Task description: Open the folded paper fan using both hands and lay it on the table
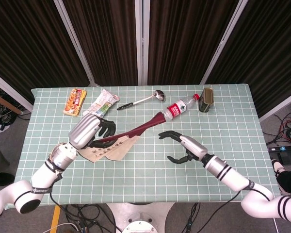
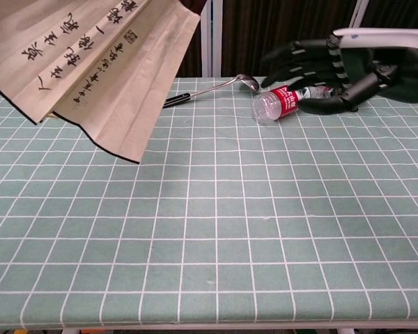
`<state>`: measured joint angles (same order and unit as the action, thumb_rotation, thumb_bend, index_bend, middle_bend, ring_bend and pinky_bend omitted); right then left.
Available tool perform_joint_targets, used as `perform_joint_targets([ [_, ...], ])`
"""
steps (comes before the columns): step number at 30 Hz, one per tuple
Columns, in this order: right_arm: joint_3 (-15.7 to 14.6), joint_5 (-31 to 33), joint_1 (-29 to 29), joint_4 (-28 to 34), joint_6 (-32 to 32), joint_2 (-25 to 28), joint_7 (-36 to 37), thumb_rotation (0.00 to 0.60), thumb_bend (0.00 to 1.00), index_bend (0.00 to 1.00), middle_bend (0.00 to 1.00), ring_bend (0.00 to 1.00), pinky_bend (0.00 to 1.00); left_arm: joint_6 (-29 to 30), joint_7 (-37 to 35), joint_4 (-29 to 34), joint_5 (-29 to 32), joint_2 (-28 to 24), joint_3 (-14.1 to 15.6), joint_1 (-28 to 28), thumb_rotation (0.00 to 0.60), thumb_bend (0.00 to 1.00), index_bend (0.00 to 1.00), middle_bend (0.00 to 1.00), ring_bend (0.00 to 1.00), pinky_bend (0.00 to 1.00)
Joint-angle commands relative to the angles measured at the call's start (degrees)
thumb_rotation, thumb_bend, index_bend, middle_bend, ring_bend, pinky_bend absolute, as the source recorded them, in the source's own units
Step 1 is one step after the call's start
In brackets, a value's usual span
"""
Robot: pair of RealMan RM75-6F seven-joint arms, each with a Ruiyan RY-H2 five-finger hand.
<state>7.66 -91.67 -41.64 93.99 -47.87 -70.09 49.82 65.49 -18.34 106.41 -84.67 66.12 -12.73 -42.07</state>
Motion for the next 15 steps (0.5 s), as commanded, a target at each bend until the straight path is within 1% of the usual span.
perform_joint_targets([
  [1,1.84,1.9,-1.91,0.59,0.63,-1.79,-0.37,0.561,0.27,0.15,0.19,0.06,0.08,-0.18,0.64,-0.02,0.15,0.85,-0.5,-0.53,0.6,0.38,0.69,0.79,0.78,0.9],
  [4,3.41,3.97,-3.43,0.58,0.98,-3.76,-0.2,0.561,0.27,0.15,0.19,0.06,0.08,-0.7,0.92,0.07,0.31,1.54,-0.84,-1.1,0.6,0.38,0.69,0.79,0.78,0.9],
  [9,5.2,6.41,-5.8,-0.2,1.85,-6.68,-0.7,0.562,0.27,0.16,0.19,0.06,0.08,-1.42,0.69,-0.03,0.69,2.41,-1.42,-1.87,0.6,0.38,0.69,0.79,0.78,0.9],
  [12,5.63,7.02,-6.77,-0.14,2.45,-7.37,-0.32,0.562,0.27,0.19,0.2,0.06,0.08,-1.42,0.65,-0.28,0.98,2.92,-1.78,-2.11,0.6,0.37,0.69,0.79,0.78,0.9],
  [15,5.97,7.69,-7.48,-0.41,2.66,-8.09,-0.34,0.563,0.31,0.21,0.22,0.08,0.08,-1.42,0.42,-0.63,1.19,3.34,-1.96,-2.21,0.6,0.37,0.69,0.79,0.78,0.9],
])
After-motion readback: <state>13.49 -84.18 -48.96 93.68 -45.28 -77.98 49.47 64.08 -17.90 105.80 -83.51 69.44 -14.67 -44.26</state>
